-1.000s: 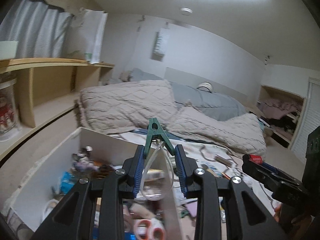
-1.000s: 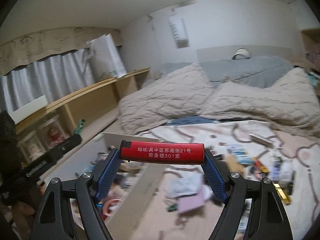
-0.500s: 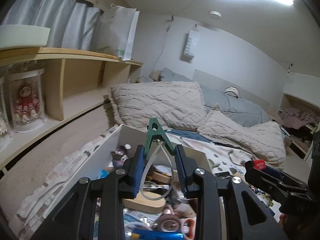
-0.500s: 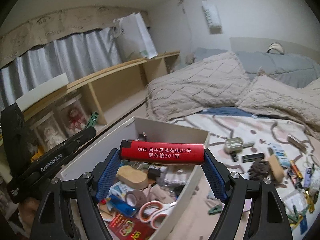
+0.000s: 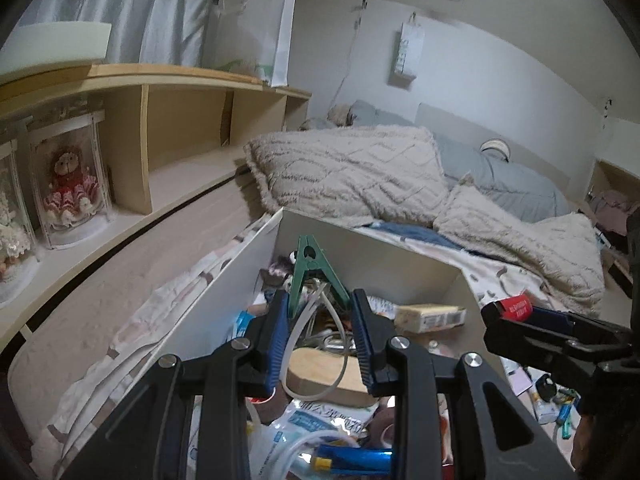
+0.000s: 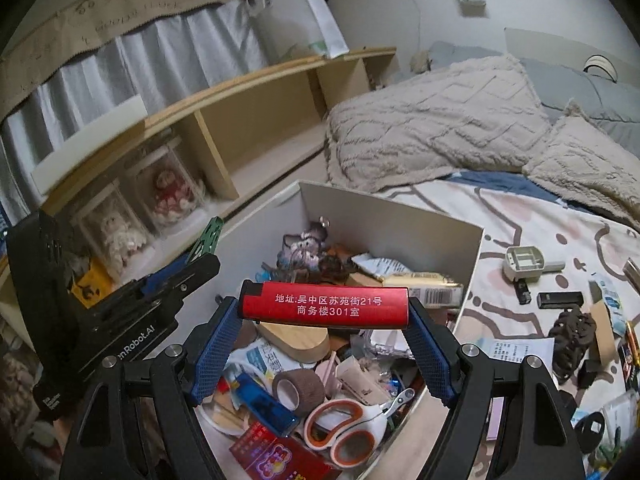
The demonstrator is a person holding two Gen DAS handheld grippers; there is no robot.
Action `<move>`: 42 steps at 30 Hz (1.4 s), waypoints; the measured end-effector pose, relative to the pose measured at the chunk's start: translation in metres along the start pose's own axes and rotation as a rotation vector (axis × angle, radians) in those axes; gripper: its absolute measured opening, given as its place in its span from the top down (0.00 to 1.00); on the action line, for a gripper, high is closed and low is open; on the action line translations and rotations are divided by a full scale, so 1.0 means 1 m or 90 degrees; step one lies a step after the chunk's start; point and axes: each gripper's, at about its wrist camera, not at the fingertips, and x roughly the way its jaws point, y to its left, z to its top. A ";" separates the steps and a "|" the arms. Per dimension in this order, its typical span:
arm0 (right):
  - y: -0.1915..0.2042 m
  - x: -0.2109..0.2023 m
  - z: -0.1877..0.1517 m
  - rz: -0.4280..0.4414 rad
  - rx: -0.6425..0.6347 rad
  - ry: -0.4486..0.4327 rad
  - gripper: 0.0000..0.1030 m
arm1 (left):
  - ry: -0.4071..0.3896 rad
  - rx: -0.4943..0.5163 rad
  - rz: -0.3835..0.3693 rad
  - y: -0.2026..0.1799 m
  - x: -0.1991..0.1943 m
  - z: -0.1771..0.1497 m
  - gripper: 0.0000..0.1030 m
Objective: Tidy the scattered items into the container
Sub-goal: 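Carry the red lighter with the right gripper over the white box, then lower the red lighter into the box and open the right gripper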
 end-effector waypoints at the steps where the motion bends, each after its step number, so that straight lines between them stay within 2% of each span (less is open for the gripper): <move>1: 0.000 0.002 -0.001 0.002 0.001 0.006 0.21 | 0.005 0.000 0.001 0.000 0.002 -0.001 0.70; 7: 0.002 0.014 -0.008 0.010 -0.005 0.039 0.21 | 0.022 -0.015 0.010 0.004 0.007 -0.004 0.69; 8: 0.003 0.015 -0.008 0.012 -0.009 0.045 0.21 | 0.022 -0.018 0.015 0.004 0.007 -0.004 0.59; 9: 0.004 0.016 -0.009 0.012 -0.013 0.050 0.21 | 0.022 -0.023 0.018 0.005 0.007 -0.004 0.42; 11: 0.006 0.017 -0.011 0.013 -0.027 0.057 0.21 | 0.016 -0.033 0.017 0.007 0.005 -0.004 0.35; 18: 0.011 0.022 -0.018 0.023 -0.098 0.114 0.21 | 0.011 -0.039 0.007 0.008 0.003 -0.002 0.35; 25: 0.014 0.027 -0.035 -0.018 -0.191 0.178 0.21 | 0.011 -0.038 0.004 0.006 0.003 -0.002 0.35; 29: 0.016 0.025 -0.037 -0.031 -0.208 0.174 0.21 | 0.013 -0.034 0.002 0.002 0.005 -0.004 0.35; 31: 0.017 0.023 -0.037 -0.042 -0.212 0.161 0.09 | 0.014 -0.032 0.004 0.001 0.005 -0.004 0.35; 32: 0.018 0.021 -0.037 -0.047 -0.215 0.152 0.07 | 0.014 -0.031 0.006 0.001 0.005 -0.004 0.34; 35: 0.017 0.018 -0.035 -0.047 -0.210 0.143 0.06 | 0.013 -0.028 0.010 0.000 0.004 -0.004 0.28; 42: 0.011 0.011 -0.029 -0.043 -0.183 0.109 0.06 | 0.011 -0.027 0.010 0.000 0.003 -0.004 0.27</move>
